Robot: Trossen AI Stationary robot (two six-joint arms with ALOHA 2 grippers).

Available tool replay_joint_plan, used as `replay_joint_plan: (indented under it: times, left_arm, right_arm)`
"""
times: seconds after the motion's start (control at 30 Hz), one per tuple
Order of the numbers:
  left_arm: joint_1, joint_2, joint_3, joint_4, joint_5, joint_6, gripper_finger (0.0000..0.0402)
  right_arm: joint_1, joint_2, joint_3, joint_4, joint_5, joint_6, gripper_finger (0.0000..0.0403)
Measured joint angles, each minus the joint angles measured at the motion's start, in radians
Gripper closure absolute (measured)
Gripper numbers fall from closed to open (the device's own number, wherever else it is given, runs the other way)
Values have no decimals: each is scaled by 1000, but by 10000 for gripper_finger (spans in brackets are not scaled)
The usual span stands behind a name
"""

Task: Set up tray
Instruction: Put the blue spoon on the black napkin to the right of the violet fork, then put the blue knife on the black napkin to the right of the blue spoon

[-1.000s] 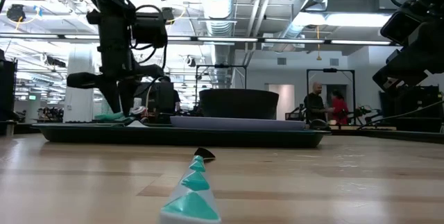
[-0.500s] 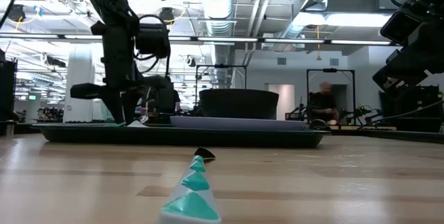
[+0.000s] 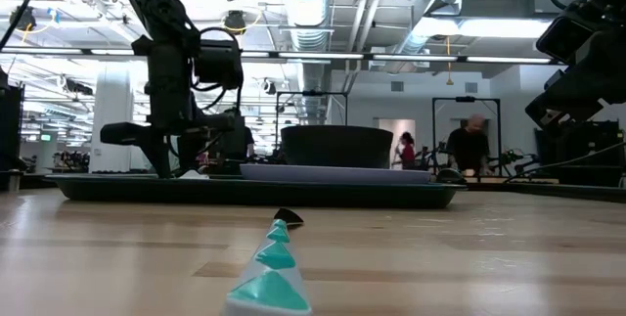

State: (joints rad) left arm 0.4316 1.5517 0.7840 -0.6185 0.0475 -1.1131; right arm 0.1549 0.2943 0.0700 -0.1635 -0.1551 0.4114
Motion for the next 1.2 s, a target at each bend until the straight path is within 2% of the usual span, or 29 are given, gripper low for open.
replay_joint_plan:
  times: [0.33,0.57,0.7,0.9,1.07,1.2]
  left_arm:
    - [0,1,94,-59,-22,60,277]
    - [0,1,250,-348,-111,108,276]
    - [-34,1,370,-489,-118,108,276]
    - [-219,1,555,-513,-62,65,275]
    - [-448,1,658,-432,-124,-179,275]
    - [-633,15,670,-289,-221,-413,275]
  right_arm:
    - [0,0,0,0,0,0,349]
    - [0,0,0,0,0,0,349]
    - [0,0,0,0,0,0,349]
    - [0,0,0,0,0,0,349]
    - [0,0,0,0,0,0,349]
    - [0,0,0,0,0,0,349]
